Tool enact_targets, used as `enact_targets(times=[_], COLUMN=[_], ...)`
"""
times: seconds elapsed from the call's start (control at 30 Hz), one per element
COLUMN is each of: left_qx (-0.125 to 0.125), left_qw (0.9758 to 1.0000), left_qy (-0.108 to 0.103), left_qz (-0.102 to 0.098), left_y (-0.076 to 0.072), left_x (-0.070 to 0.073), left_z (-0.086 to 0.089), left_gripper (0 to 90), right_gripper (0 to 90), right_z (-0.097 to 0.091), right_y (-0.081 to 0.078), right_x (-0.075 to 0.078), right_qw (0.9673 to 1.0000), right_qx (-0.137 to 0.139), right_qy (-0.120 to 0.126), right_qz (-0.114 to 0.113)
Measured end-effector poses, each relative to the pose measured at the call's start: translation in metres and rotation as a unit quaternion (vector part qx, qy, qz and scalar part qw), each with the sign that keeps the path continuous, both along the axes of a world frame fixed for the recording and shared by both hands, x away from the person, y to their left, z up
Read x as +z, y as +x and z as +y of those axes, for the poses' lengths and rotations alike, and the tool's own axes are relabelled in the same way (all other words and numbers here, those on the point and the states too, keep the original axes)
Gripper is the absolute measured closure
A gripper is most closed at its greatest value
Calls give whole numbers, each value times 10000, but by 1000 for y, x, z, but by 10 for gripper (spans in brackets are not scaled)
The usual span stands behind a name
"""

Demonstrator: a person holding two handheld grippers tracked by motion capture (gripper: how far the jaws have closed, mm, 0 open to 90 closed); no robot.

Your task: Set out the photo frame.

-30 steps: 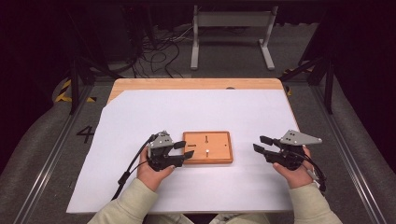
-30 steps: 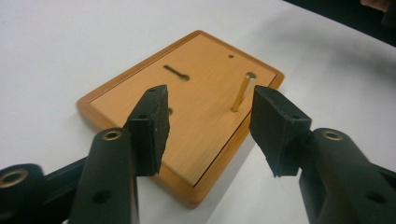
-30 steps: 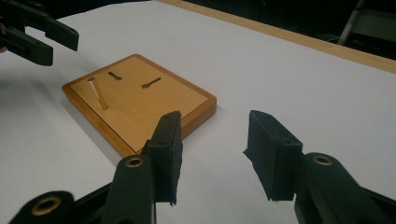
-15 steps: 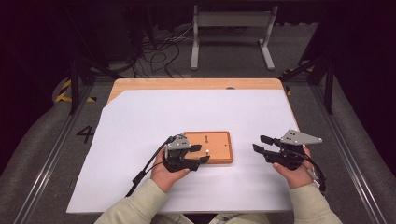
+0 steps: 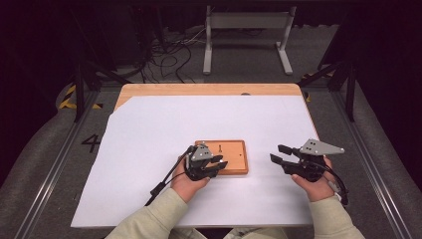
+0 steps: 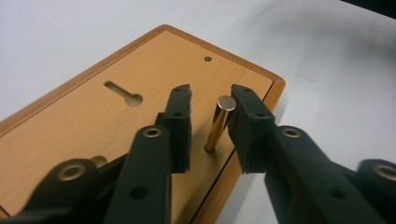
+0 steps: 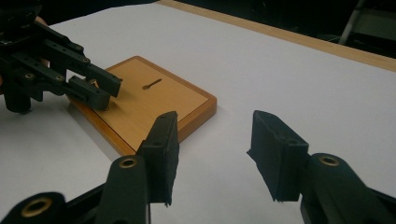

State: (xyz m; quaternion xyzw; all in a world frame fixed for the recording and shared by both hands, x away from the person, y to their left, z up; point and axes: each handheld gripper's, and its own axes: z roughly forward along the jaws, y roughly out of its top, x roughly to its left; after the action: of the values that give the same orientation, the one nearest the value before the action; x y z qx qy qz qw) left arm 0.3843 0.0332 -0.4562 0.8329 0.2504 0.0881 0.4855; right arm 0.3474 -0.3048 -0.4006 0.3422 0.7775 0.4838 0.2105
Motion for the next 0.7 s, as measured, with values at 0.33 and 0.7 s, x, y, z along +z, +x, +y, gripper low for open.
enact_targets(times=[0.33, 0.7], left_qx=[-295, -325], left_qw=[9982, 9912], left_qy=[278, 668], left_qz=[-440, -1096], left_y=[-3, -12], left_x=[-2, -2], left_z=[-4, -8], left_gripper=[834, 832], right_gripper=[524, 525], right_z=[2, 3], right_y=[0, 0], right_x=[-1, 0], right_qw=[10000, 10000], right_qx=[40, 60], right_qy=[-36, -47], right_qz=[-8, -18])
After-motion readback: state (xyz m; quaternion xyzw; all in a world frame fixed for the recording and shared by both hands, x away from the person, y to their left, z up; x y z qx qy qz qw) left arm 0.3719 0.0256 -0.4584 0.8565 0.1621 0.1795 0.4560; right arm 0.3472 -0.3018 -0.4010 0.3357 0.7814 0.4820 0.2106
